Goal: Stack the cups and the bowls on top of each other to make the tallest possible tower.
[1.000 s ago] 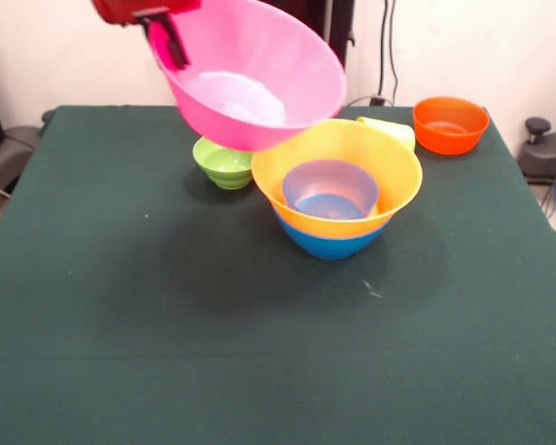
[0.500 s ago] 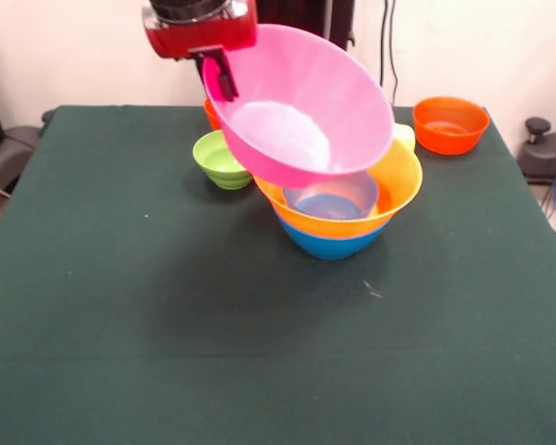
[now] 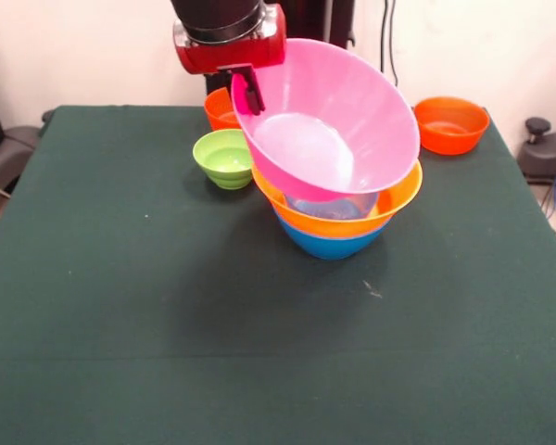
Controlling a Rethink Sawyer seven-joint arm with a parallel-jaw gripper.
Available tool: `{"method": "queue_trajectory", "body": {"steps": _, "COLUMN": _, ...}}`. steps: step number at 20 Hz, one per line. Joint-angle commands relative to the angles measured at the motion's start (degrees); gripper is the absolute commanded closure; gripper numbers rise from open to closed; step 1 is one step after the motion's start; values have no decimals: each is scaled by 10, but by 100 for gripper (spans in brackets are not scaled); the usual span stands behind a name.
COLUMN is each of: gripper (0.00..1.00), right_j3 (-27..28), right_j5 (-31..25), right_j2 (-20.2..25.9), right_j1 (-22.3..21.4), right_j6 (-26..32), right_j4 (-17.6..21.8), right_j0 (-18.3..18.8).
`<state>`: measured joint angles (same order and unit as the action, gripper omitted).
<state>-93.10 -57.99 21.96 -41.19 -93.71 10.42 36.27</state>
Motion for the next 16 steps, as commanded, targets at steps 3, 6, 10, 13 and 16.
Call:
{"method": "queue_trajectory", "body": {"steps": 3, "gripper": 100, "right_j3": -7, "right_j5": 10, "right_j2": 0, "right_j1": -26, "right_j6": -78, "right_j4": -44, "right_j0": -16}}
{"method": "queue_trajectory", "body": {"steps": 6, "gripper": 100, "right_j3": -20, "right_j5": 4, "right_j2": -1, "right_j1": -40, "right_j6": -74, "right_j4": -53, "right_j0": -15}}
{"method": "queue_trajectory", "body": {"steps": 10, "gripper": 100, "right_j3": -29, "right_j5": 1, "right_j2": 0, "right_j1": -49, "right_j6": -68, "right_j4": -66, "right_j0": -12}}
{"method": "queue_trajectory", "body": {"steps": 13, "gripper": 100, "right_j3": -38, "right_j5": 0, "right_j2": -3, "right_j1": -60, "right_j6": -67, "right_j4": -73, "right_j0": -13}}
{"method": "queue_trajectory", "body": {"steps": 16, "gripper": 100, "right_j3": -49, "right_j5": 9, "right_j2": -3, "right_j1": -63, "right_j6": -72, "right_j4": -81, "right_j0": -16}}
